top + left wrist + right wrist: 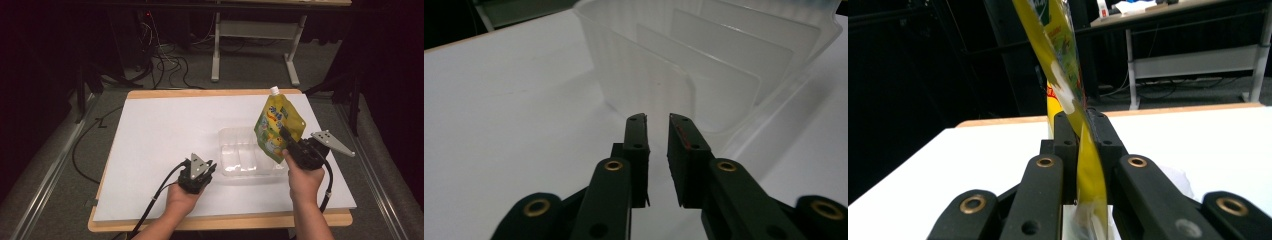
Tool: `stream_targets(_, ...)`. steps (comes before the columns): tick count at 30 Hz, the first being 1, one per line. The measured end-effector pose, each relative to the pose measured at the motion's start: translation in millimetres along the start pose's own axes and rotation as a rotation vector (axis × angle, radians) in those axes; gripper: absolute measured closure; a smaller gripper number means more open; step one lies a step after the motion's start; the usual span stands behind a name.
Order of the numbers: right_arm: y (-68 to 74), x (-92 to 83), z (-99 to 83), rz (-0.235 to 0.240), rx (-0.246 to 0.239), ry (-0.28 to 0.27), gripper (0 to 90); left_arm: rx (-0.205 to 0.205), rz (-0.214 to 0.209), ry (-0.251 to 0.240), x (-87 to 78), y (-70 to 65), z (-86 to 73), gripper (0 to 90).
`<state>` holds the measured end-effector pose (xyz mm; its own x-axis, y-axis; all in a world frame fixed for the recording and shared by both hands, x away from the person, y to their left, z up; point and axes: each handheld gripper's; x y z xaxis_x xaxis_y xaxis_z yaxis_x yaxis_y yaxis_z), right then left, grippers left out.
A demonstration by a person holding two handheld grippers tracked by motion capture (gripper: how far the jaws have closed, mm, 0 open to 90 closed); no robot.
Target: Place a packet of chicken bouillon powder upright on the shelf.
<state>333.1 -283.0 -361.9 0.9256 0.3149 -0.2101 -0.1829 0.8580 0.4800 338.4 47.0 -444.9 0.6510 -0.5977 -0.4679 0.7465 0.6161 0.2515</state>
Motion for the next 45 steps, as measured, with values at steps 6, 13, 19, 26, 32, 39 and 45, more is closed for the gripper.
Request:
stream_targets(6,3.9,7.5,-8.0,-0.025,-0.001,0.009,86.0,-0.061,-0.013,-0.04,-21.2,23.4,-18.5,65.9)
stream_targets(13,5.8,12.0,-12.8,-0.06,-0.007,0.009,86.0,-0.081,-0.027,-0.061,-22.6,32.3,-18.7,62.0)
stream_targets(19,4.1,12.8,-14.8,-0.079,0.0,0.002,86.0,-0.075,-0.039,-0.067,-22.4,27.3,-16.5,61.4)
stream_targets(26,9.0,14.6,-14.4,-0.066,0.031,-0.002,86.1,-0.091,-0.059,-0.076,-25.6,23.9,-16.0,62.1)
stream_targets(32,4.8,16.2,-17.1,-0.073,0.069,-0.011,86.1,-0.075,-0.069,-0.092,-24.7,19.2,-14.0,62.5)
stream_targets(39,-1.0,14.6,-20.7,-0.077,0.1,-0.024,86.2,-0.085,-0.077,-0.083,-22.0,19.4,-14.2,63.1)
stream_targets(45,-5.5,13.7,-21.0,-0.073,0.108,-0.026,86.3,-0.071,-0.075,-0.084,-21.5,18.5,-13.6,63.4)
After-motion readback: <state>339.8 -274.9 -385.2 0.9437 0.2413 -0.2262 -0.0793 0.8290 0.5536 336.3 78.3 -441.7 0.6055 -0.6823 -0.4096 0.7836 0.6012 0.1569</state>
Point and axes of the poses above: each handheld gripper's, and its own axes: x roughly forward along the jaws, z roughly out of its top, y roughly to its left, and after that the axes turned 15 degrees about x, right-handed
